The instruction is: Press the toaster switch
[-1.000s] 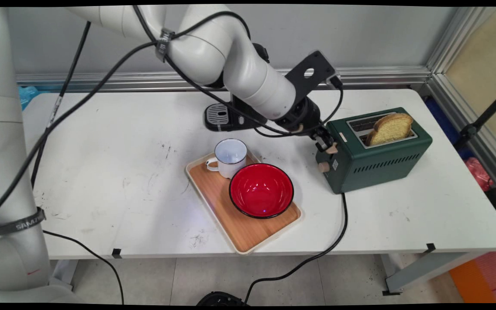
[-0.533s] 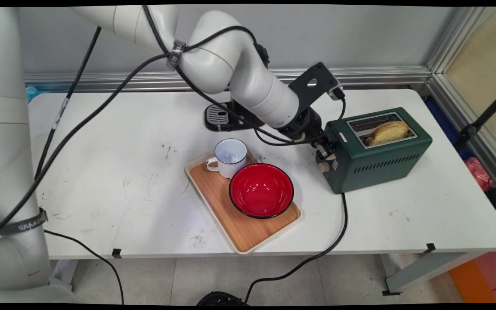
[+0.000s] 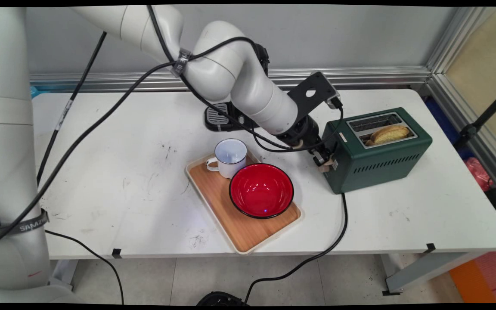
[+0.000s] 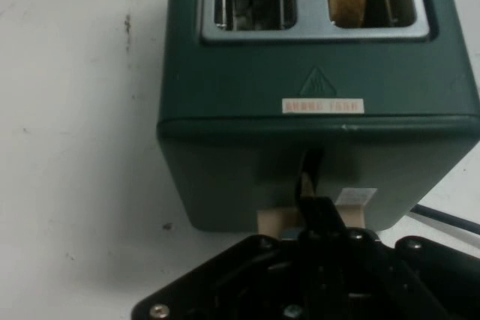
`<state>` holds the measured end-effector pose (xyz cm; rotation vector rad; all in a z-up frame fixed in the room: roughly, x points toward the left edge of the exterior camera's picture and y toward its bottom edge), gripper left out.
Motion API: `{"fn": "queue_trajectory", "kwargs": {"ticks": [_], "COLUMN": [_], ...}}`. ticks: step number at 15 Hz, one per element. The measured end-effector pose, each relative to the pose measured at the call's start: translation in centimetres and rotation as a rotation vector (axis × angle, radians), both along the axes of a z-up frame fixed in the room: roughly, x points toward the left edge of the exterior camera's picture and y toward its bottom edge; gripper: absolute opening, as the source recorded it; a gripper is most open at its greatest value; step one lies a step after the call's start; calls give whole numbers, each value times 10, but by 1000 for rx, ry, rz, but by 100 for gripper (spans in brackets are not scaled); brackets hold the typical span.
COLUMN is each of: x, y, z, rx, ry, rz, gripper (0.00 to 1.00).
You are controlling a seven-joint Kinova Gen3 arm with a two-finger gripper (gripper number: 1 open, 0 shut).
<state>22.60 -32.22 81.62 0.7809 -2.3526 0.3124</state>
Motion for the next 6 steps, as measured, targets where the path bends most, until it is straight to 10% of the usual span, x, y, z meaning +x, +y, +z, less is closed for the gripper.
{"fn": "queue_trajectory", "kwargs": {"ticks": [6], "x": [-3], "y": [-1], "z": [-7], "rx": [11], "ry": [-10], "rz": [2], "gripper": [0]}}
